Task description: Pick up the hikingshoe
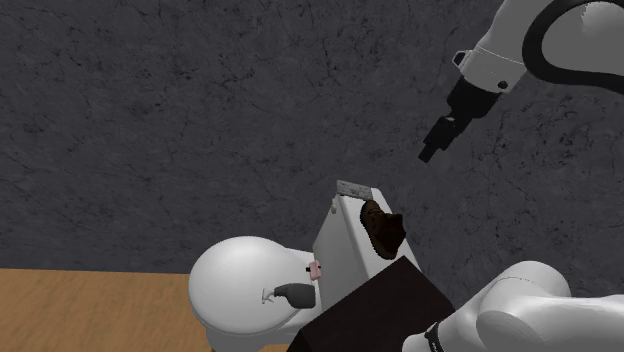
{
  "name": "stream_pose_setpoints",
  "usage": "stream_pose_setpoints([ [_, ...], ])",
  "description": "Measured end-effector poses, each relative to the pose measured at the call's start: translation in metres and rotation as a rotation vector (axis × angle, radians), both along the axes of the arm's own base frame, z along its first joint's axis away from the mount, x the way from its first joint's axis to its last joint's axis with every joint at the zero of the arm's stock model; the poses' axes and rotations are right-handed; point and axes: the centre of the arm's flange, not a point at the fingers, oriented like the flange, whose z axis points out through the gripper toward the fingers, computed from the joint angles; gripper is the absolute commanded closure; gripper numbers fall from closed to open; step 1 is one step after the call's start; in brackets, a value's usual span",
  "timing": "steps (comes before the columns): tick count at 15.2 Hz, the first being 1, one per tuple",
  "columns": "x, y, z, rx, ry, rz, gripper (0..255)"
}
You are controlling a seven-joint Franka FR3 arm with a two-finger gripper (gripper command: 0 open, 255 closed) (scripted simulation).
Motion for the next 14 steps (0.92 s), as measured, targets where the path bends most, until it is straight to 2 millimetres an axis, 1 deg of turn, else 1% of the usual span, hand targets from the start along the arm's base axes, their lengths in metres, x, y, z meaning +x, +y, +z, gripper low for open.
stream_pose_setpoints([
  [1,0.000,0.000,0.000,0.000,0.000,0.000,0],
  [4,0.002,-0.014,-0.022,-0.003,0.000,0.009,0],
  [6,0.002,-0.031,-0.041,-0.006,-0.002,0.017,0],
  [9,0.002,-0.050,-0.077,-0.010,-0.003,0.031,0],
  [11,0.005,-0.068,-0.098,-0.013,-0.004,0.040,0],
  [13,0.004,-0.084,-0.119,-0.016,-0.005,0.049,0],
  [14,0.007,-0.093,-0.129,-0.017,-0.005,0.054,0],
])
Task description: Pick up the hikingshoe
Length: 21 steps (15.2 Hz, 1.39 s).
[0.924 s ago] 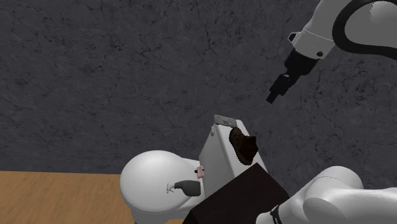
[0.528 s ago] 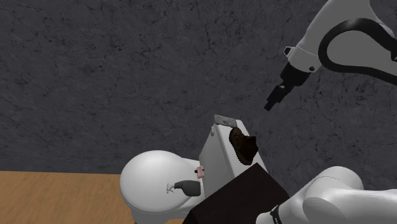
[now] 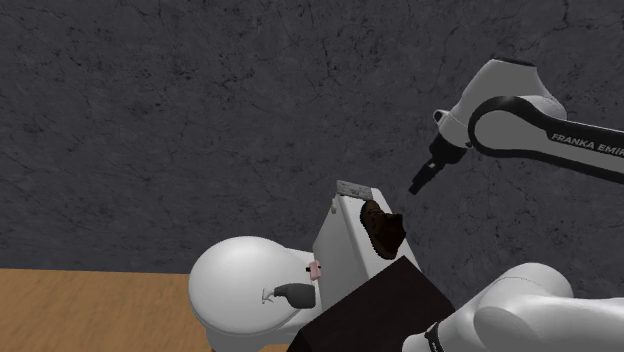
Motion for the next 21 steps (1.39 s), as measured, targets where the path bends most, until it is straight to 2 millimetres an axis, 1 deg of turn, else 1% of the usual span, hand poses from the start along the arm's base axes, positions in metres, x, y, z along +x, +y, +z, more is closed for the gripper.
stream_pose_setpoints([
  [3,0.001,-0.019,-0.032,-0.005,-0.002,0.014,0],
  [6,0.008,-0.044,-0.062,-0.009,-0.003,0.027,0],
  [8,0.007,-0.057,-0.085,-0.012,-0.005,0.037,0],
  [9,0.011,-0.066,-0.093,-0.014,-0.006,0.042,0],
  [13,0.018,-0.098,-0.134,-0.020,-0.008,0.060,0],
  [16,0.021,-0.121,-0.166,-0.024,-0.010,0.074,0],
  [21,0.020,-0.126,-0.197,-0.026,-0.012,0.079,0],
])
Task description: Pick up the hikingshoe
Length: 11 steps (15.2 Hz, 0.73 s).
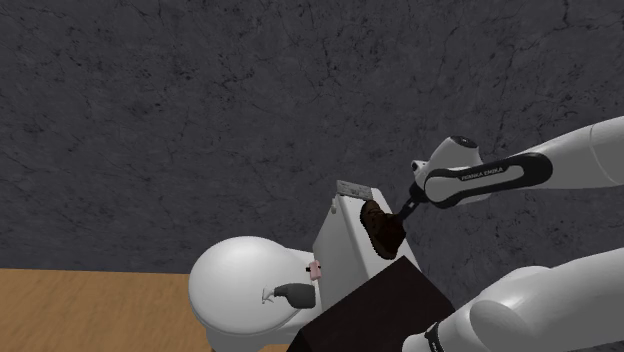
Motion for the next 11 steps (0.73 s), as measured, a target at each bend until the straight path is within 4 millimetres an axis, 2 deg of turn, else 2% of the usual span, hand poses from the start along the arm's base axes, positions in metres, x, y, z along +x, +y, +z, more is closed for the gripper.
stream_pose_setpoints([
  [3,0.000,0.000,-0.015,0.000,0.000,0.000,0],
  [4,0.000,0.000,-0.017,0.000,-0.001,0.000,255],
  [11,0.000,-0.001,-0.018,0.000,-0.001,-0.002,255],
])
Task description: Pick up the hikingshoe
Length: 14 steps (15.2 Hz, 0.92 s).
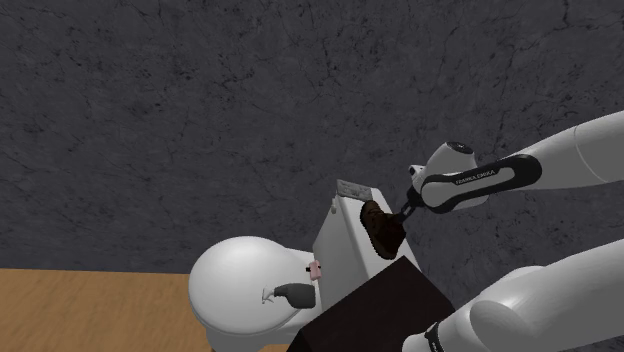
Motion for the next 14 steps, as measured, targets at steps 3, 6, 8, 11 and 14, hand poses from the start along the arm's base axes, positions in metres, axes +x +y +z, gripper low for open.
stream_pose_setpoints([
  [3,0.000,0.000,0.000,0.000,0.000,0.000,255],
  [6,0.000,0.000,0.011,0.000,0.001,0.002,255],
  [8,0.001,0.000,0.020,0.000,0.001,0.002,255],
  [11,0.000,0.000,0.037,0.000,0.002,0.002,255],
  [14,0.001,0.001,0.052,0.001,0.002,0.002,255],
])
